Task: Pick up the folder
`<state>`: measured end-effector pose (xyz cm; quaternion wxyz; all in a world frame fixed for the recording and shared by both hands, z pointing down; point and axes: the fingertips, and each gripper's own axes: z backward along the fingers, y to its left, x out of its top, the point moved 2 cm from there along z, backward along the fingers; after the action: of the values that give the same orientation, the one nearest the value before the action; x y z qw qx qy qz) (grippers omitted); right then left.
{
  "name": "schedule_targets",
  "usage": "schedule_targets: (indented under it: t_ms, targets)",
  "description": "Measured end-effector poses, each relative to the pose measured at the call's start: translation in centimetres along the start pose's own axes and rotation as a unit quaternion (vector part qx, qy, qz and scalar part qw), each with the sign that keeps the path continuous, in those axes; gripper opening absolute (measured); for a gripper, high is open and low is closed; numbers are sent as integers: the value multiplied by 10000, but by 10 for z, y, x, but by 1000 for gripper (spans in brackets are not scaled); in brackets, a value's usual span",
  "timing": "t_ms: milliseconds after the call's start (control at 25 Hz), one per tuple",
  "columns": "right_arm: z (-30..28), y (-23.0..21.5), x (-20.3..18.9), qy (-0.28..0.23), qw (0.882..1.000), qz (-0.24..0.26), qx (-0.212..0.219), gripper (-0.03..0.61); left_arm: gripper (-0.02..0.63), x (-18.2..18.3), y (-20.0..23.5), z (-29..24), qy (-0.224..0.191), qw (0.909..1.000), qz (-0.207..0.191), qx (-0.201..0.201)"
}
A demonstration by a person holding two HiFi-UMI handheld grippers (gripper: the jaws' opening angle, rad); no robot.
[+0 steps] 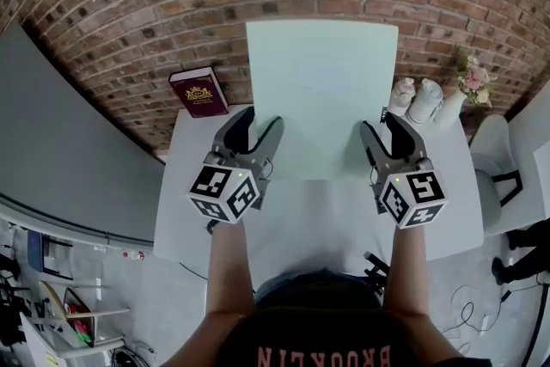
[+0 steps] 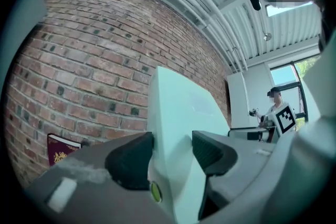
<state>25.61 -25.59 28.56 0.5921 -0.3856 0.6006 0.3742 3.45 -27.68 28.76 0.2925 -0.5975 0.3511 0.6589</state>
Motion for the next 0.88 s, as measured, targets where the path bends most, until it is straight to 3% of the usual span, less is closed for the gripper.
schedule_targets:
  t_ms: [480,880]
  targets:
    - [8,1,21,-376,9981,448,-204,195,245,19,-9,1,-326,9981,-528,-52]
    - [9,2,30,-478,9974,525,-135,183,244,28,-11,4,-383,9969,-685,42]
